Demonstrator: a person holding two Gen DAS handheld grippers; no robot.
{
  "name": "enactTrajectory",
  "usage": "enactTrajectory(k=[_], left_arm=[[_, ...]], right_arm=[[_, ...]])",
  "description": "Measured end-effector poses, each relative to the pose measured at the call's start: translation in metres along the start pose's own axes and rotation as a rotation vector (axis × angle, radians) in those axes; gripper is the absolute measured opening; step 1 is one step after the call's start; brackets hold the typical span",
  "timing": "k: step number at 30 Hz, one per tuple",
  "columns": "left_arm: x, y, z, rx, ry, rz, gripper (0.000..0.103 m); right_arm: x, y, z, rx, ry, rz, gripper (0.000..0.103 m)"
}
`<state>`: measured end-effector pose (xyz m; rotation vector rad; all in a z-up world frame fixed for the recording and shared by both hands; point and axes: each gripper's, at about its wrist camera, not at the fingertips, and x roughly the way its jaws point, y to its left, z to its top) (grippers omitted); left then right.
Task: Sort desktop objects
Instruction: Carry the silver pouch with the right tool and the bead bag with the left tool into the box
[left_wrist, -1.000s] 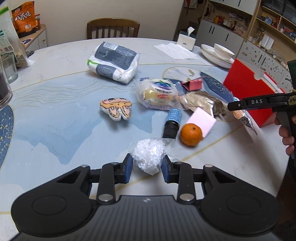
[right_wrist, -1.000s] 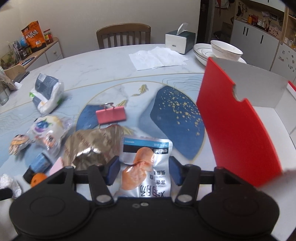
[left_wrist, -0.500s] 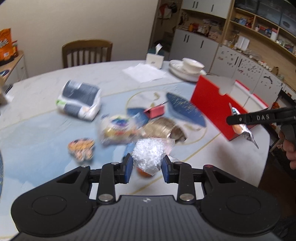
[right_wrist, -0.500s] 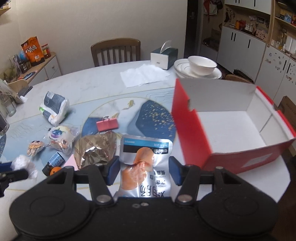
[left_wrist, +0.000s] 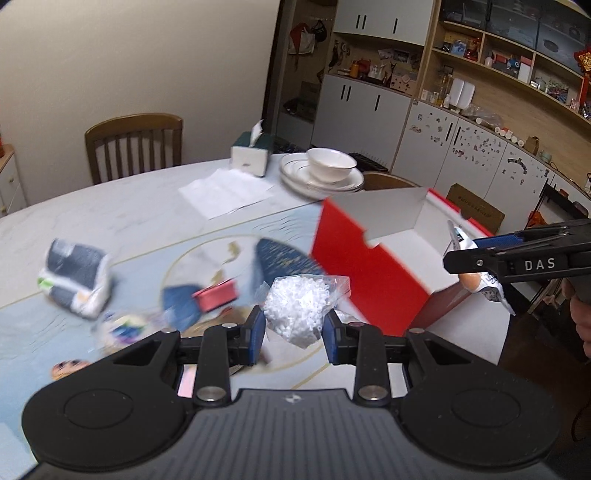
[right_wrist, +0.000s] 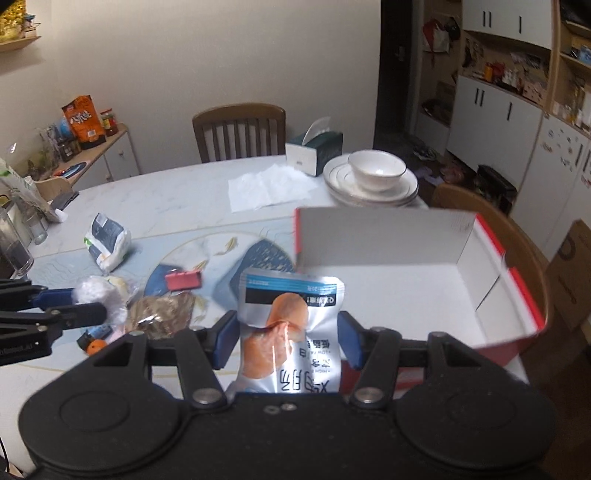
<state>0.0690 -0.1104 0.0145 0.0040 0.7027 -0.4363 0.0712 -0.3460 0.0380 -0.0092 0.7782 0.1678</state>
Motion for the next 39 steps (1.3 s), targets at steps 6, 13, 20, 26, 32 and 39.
enactTrajectory(k=[6,13,20,26,32,39], left_arm=[[0.027,-0.051,0.025,0.023,-0.017,0.006,0.031],[0.06,-0.099,0.052,0.055,0.008,0.014,0.031],[0.106,-0.138,0.076,0.101,0.058,0.009,0.031],[0.147,-0.161,0.094,0.155,0.104,0.008,0.031],[0.188,-0.176,0.109,0.229,0.15,0.027,0.031],[0.24,-0.18,0.11,0.273,0.263,0.04,0.031]], right_arm=[[0.009,-0.056,0.011,-0.004,0.008,0.014,0.056],[0.021,-0.109,0.018,0.008,0.019,0.021,0.057],[0.039,-0.151,0.022,0.022,0.039,0.024,0.057],[0.056,-0.174,0.03,0.023,0.037,0.033,0.057],[0.075,-0.187,0.041,0.016,0.043,0.044,0.056],[0.115,-0.189,0.03,-0.088,0.14,0.005,0.056]])
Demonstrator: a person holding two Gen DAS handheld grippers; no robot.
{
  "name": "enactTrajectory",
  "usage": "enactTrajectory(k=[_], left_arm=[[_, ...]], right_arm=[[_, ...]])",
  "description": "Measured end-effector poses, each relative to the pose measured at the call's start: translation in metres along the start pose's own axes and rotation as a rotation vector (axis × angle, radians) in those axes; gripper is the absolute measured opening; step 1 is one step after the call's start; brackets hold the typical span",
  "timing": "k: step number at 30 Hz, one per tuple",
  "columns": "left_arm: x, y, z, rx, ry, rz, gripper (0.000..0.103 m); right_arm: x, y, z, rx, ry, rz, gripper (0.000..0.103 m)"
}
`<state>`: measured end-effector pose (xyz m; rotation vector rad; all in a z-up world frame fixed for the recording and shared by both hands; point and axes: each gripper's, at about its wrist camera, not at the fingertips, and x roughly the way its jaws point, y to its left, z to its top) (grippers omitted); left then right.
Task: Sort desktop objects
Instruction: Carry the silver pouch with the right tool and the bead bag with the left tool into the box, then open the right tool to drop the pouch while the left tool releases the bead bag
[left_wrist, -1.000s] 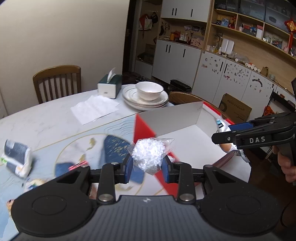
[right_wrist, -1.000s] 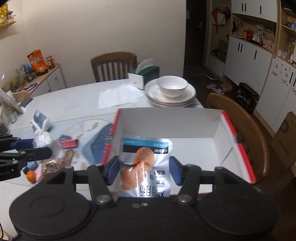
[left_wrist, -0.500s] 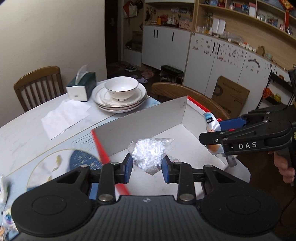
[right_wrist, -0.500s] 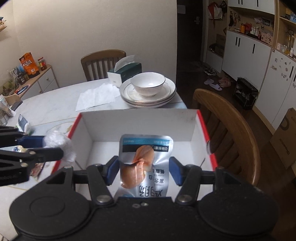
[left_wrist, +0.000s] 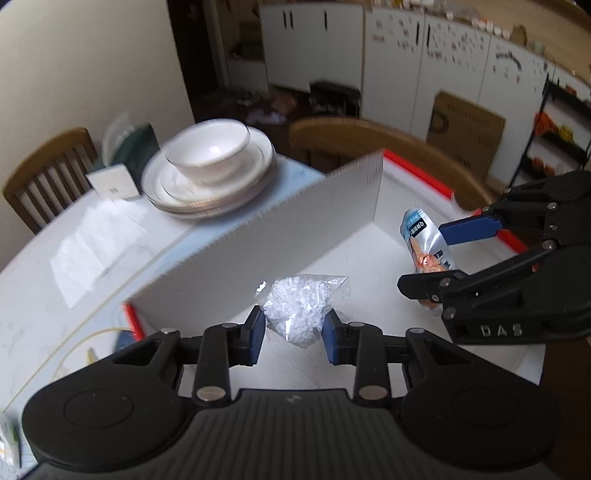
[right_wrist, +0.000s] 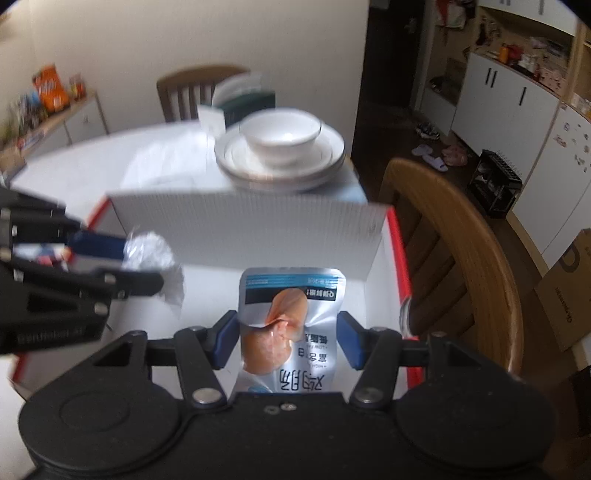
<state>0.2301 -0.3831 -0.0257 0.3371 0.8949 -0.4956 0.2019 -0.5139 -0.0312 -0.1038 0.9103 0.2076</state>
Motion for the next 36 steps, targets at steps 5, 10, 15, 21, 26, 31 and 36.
enactTrajectory(k=[5,10,15,21,26,31,36], left_arm=[[0.035,-0.002,0.001,0.029,0.119,-0.036,0.031],[0.059,-0.003,0.0,0.048,0.221,-0.044,0.031],[0.072,-0.003,-0.003,0.043,0.282,-0.047,0.031],[0.075,-0.004,-0.005,0.04,0.294,-0.053,0.032],[0.072,-0.004,-0.009,0.039,0.295,-0.067,0.055],[0.06,-0.002,-0.011,0.024,0.263,-0.076,0.061],[0.041,0.004,-0.013,0.003,0.218,-0.089,0.062]], right_arm=[[0.019,0.001,-0.009,-0.039,0.069,0.012,0.056],[0.025,0.006,-0.012,-0.077,0.105,0.017,0.056],[0.032,0.008,-0.013,-0.092,0.127,0.024,0.057],[0.042,0.01,-0.012,-0.098,0.166,0.02,0.057],[0.044,0.01,-0.012,-0.101,0.175,0.029,0.059],[0.041,0.009,-0.014,-0.105,0.169,0.053,0.064],[0.03,0.006,-0.011,-0.095,0.147,0.085,0.069]])
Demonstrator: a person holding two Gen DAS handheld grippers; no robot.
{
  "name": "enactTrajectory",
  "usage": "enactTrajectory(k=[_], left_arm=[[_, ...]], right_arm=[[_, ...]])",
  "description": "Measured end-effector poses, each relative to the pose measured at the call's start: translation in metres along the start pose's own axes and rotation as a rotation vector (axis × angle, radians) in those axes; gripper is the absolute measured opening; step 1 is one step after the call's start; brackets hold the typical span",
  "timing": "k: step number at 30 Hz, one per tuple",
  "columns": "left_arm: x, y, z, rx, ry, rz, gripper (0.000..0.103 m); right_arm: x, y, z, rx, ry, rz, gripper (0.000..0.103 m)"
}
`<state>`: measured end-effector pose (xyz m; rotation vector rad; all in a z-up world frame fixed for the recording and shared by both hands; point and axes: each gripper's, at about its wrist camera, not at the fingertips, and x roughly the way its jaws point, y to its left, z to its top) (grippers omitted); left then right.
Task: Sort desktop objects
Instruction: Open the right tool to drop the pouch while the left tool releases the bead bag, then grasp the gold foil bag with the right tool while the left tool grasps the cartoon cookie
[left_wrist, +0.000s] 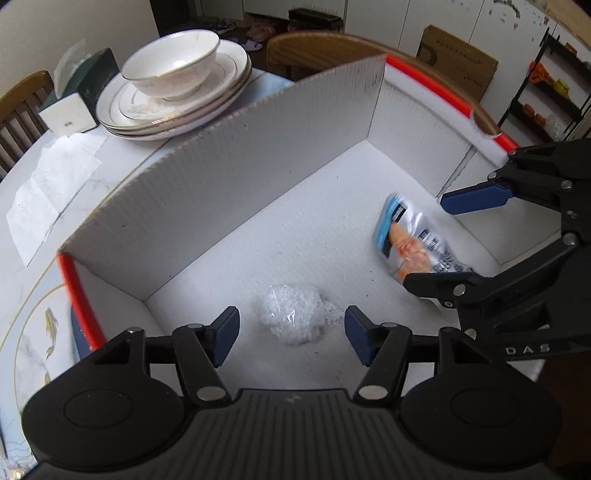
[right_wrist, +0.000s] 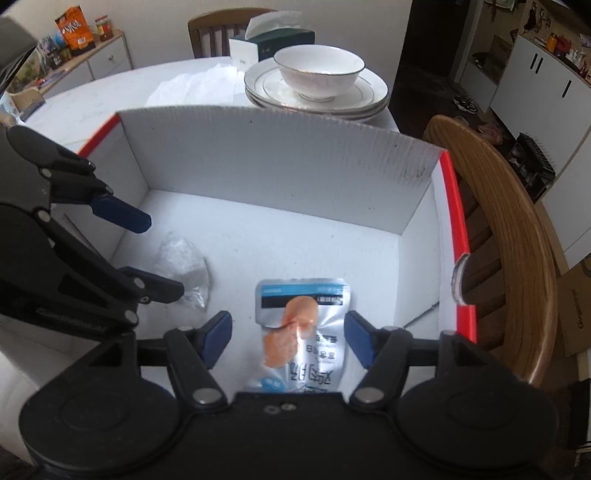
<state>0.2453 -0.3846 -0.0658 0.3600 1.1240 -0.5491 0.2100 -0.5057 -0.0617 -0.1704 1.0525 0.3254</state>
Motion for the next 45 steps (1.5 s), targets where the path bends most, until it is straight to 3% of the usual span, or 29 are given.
enactTrajectory(k=[4,13,21,26,33,36,45], left_arm=[[-0.024,-0.001,-0.01,-0.011,-0.064,-0.008,0.062],[-0.085,-0.015,-0.045,-0.06,-0.26,-0.016,0.062],[-0.12,-0.013,-0.089,-0.12,-0.338,-0.023,0.062],[-0.14,-0.005,-0.116,-0.118,-0.378,0.015,0.062],[-0.17,0.024,-0.16,-0.125,-0.449,0.063,0.063],[-0.184,0.044,-0.187,-0.137,-0.468,0.093,0.075],[-0.213,0.115,-0.258,-0.188,-0.475,0.168,0.081]], right_arm=[[-0.015,-0.002,-0.001,0.01,-0.035,0.022,0.076],[-0.058,-0.003,-0.013,0.07,-0.132,0.048,0.076],[-0.09,0.019,-0.02,0.056,-0.192,0.079,0.076],[-0.101,0.044,-0.022,0.037,-0.233,0.085,0.079],[-0.113,0.094,-0.024,0.014,-0.262,0.067,0.087],[-0.117,0.12,-0.023,0.004,-0.281,0.07,0.092],[-0.106,0.197,-0.009,0.023,-0.274,0.072,0.096]])
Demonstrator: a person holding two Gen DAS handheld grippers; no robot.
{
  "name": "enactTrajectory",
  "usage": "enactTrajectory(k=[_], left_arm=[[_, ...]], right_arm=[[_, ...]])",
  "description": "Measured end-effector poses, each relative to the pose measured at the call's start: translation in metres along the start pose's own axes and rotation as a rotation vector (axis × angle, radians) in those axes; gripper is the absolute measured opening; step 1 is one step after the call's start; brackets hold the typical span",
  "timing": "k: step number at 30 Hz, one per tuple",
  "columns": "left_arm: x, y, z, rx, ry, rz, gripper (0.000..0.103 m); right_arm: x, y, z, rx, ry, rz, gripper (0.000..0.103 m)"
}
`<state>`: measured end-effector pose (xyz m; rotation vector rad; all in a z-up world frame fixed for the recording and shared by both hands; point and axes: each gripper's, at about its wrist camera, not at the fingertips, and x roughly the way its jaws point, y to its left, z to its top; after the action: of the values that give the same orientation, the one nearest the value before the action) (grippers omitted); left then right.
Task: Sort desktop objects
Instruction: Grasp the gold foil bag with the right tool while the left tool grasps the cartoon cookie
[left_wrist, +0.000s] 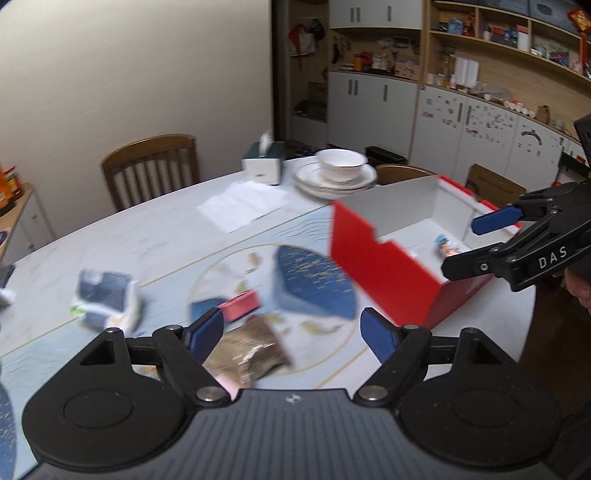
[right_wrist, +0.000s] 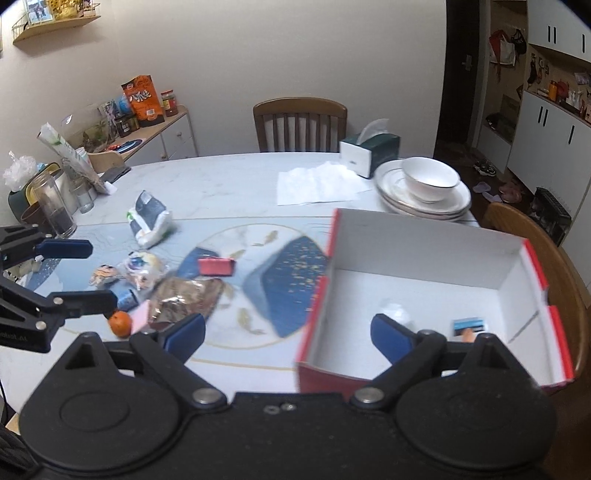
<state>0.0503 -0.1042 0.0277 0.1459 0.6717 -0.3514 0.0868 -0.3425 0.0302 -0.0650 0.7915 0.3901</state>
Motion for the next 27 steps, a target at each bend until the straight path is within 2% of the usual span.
enactTrajectory(k=[3,5,7,9,10,18,27], left_arm=[[-0.006,0.026,-0.011,-0.02,0.01,0.035,0.082],[-0.008,0.043,-0.019,-0.031,0.017,0.048,0.087],[-0.01,0.06,-0.027,-0.042,0.02,0.064,0.09],[-0.012,0.075,-0.035,-0.053,0.022,0.081,0.101],[-0.012,0.083,-0.039,-0.062,0.022,0.086,0.103],[0.006,0.132,-0.065,-0.139,0.076,0.103,0.103],[0.04,0.163,-0.084,-0.141,0.128,0.135,0.103]], right_arm=[[0.01,0.023,0.003,0.009,0.003,-0.006,0.096],[0.018,0.037,0.006,0.015,0.003,-0.009,0.097],[0.027,0.05,0.007,0.021,0.005,-0.011,0.101],[0.037,0.063,0.009,0.025,0.007,-0.017,0.102],[0.042,0.07,0.01,0.02,0.01,-0.021,0.103],[0.089,0.108,0.015,0.003,0.026,-0.057,0.103],[0.142,0.128,0.02,0.008,0.101,-0.062,0.103]])
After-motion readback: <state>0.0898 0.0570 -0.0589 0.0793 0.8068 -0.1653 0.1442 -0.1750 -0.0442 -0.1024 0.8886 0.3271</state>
